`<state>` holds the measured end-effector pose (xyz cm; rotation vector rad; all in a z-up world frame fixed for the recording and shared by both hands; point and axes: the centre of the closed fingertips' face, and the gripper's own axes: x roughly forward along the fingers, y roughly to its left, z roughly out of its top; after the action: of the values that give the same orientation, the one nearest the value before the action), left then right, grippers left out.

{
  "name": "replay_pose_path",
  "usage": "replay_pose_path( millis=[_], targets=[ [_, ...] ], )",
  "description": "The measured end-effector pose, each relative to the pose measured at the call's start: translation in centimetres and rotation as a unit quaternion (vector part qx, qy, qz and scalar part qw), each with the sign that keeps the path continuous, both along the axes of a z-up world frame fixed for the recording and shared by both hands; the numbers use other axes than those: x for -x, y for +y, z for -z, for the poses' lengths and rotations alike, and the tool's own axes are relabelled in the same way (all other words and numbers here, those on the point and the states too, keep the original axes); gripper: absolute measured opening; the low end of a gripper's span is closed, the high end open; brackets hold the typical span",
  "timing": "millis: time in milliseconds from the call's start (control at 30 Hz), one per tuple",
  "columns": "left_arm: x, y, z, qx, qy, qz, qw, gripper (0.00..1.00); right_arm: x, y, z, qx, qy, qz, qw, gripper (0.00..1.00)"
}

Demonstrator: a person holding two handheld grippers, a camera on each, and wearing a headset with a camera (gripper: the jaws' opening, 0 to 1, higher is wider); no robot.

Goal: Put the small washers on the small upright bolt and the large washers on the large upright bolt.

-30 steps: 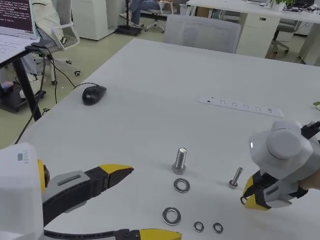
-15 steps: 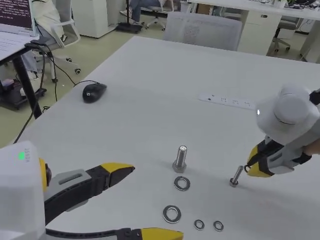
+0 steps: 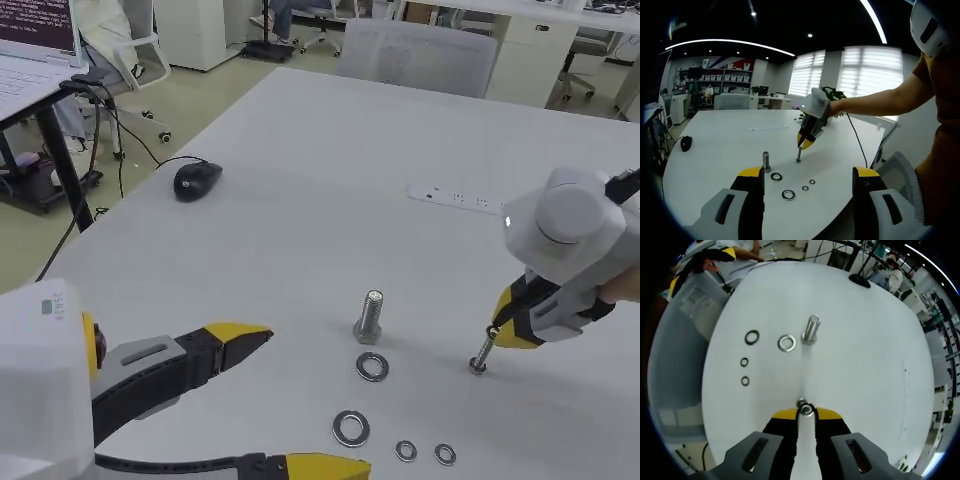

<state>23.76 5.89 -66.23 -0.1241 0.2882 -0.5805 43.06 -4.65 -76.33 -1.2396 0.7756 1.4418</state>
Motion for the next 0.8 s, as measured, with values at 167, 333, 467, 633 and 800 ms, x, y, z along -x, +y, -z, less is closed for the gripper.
replay_pose_path(
  millis=[167,333,467,633,800],
  targets=[
    [0.0,0.0,0.2,0.0,0.002,0.0,1.0,0.71,0.2,-0.2,0.6,0.008,0.004,-0.004,1.0,0.12],
    [0.0,0.1,0.2,0.0,0.003,-0.003,1.0,0.71,0.0,0.0,1.3,0.012,0.004,-0.008,0.9999,0.12],
    [0.0,0.2,0.2,0.0,0.003,-0.006,1.0,0.71,0.1,-0.1,2.1,0.016,0.006,-0.009,0.9998,0.12],
    [0.0,0.3,0.3,0.0,0.005,-0.008,1.0,0.71,-0.1,-0.2,3.2,0.016,0.007,-0.01,0.9998,0.13],
    [-0.1,0.3,0.3,-0.001,0.007,-0.009,0.9999,0.71,-0.1,-0.2,4.2,0.018,0.008,-0.025,0.9995,0.13]
  ],
)
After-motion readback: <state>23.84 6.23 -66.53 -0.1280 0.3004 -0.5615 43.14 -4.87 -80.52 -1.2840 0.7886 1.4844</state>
